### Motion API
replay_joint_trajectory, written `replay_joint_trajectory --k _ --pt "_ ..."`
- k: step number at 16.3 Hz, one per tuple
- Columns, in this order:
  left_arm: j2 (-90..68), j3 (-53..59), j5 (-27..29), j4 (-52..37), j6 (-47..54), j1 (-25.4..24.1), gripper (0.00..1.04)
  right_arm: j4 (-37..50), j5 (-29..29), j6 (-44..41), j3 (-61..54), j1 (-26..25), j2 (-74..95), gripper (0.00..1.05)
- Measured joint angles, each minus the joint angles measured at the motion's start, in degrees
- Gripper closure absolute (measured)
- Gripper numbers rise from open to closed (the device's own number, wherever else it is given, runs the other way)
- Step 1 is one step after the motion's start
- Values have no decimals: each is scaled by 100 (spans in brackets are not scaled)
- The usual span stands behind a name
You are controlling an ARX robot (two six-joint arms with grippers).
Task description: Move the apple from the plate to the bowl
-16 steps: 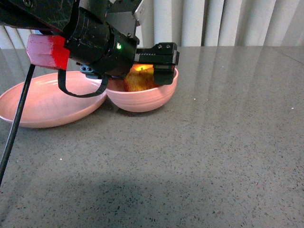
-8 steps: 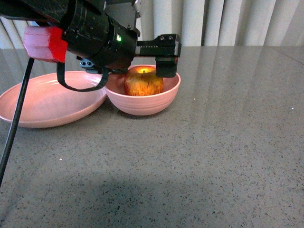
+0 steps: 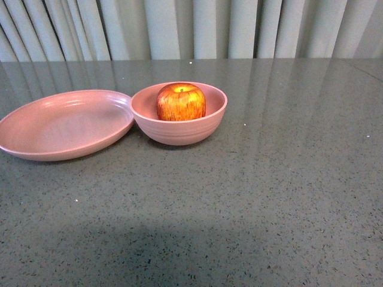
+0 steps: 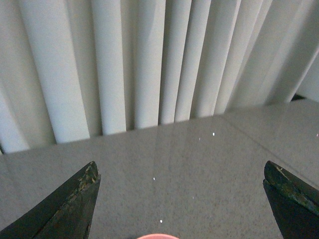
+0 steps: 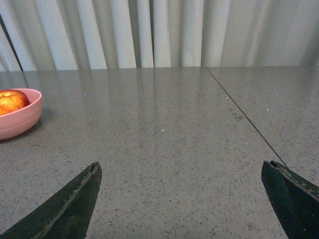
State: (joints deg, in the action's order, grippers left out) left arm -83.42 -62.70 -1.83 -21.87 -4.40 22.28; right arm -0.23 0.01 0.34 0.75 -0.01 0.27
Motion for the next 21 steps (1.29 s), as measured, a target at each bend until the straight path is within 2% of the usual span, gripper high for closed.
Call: replay_joint_trajectory --k 3,4,5,9,12,15,16,17,21 --pt "1091 719 138 -127 -11 -245 7 0 0 0 0 0 0 7" --pt "2433 1447 999 745 170 -643 16 0 0 0 0 0 0 7" --pt "3307 2271 1449 949 297 -911 34 -7 0 0 0 0 0 7" --pt "3932 3560 1158 459 339 -1281 68 -2 0 0 0 0 0 7" --pt "4500 4415 879 157 339 -1543 103 -2 0 0 0 0 0 7" --pt "4865 4905 719 90 341 -1718 104 -2 0 0 0 0 0 7" --pt "4927 4994 498 98 341 -1853 104 -2 0 0 0 0 0 7" --pt "5099 5176 214 103 354 -2197 104 -2 0 0 0 0 0 7" --pt "5626 5563 181 184 356 -2212 104 -2 0 0 0 0 0 7"
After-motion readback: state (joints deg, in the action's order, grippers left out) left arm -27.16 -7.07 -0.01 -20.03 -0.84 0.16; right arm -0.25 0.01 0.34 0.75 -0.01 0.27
